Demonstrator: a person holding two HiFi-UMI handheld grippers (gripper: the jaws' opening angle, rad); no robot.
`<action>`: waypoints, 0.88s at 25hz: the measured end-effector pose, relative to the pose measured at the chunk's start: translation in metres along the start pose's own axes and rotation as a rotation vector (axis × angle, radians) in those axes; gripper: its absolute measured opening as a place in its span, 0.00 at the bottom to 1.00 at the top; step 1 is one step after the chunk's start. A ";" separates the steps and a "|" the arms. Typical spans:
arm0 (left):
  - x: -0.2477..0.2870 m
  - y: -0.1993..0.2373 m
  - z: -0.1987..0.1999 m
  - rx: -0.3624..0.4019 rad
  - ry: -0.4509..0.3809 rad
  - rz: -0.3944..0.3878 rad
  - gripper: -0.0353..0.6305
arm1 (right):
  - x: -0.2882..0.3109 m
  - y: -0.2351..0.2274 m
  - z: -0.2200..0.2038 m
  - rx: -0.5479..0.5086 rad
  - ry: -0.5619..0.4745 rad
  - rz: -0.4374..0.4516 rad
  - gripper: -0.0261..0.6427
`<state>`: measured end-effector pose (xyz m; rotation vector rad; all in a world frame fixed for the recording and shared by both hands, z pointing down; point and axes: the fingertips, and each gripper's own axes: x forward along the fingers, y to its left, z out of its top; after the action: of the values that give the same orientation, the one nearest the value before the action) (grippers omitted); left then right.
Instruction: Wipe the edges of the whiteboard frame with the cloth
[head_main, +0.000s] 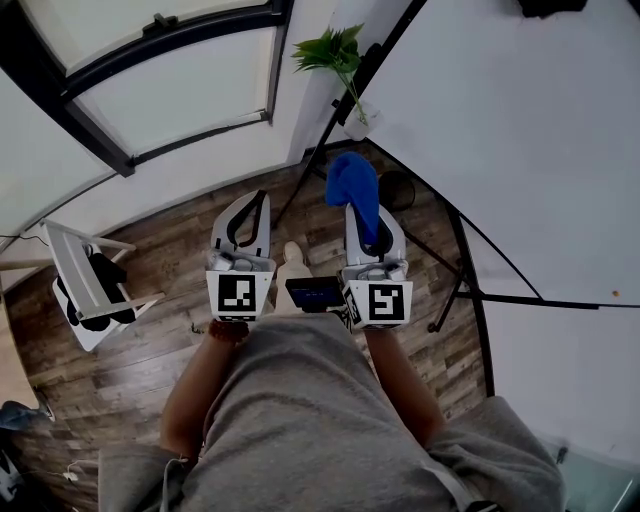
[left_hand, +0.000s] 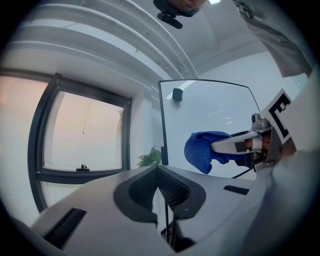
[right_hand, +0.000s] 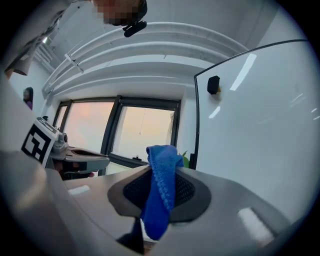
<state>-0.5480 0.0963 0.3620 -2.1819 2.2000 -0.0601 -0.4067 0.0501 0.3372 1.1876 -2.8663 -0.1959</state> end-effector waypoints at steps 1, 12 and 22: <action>0.000 0.000 0.001 0.006 -0.004 0.006 0.07 | -0.001 0.000 -0.001 0.010 0.006 -0.007 0.17; -0.012 -0.002 0.013 0.023 -0.016 0.078 0.07 | -0.020 0.015 0.001 -0.017 0.014 0.006 0.17; -0.019 -0.009 0.008 0.001 -0.010 0.069 0.07 | -0.024 0.022 -0.009 -0.022 0.051 0.025 0.17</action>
<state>-0.5382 0.1154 0.3548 -2.0989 2.2669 -0.0479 -0.4041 0.0814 0.3492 1.1358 -2.8255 -0.1929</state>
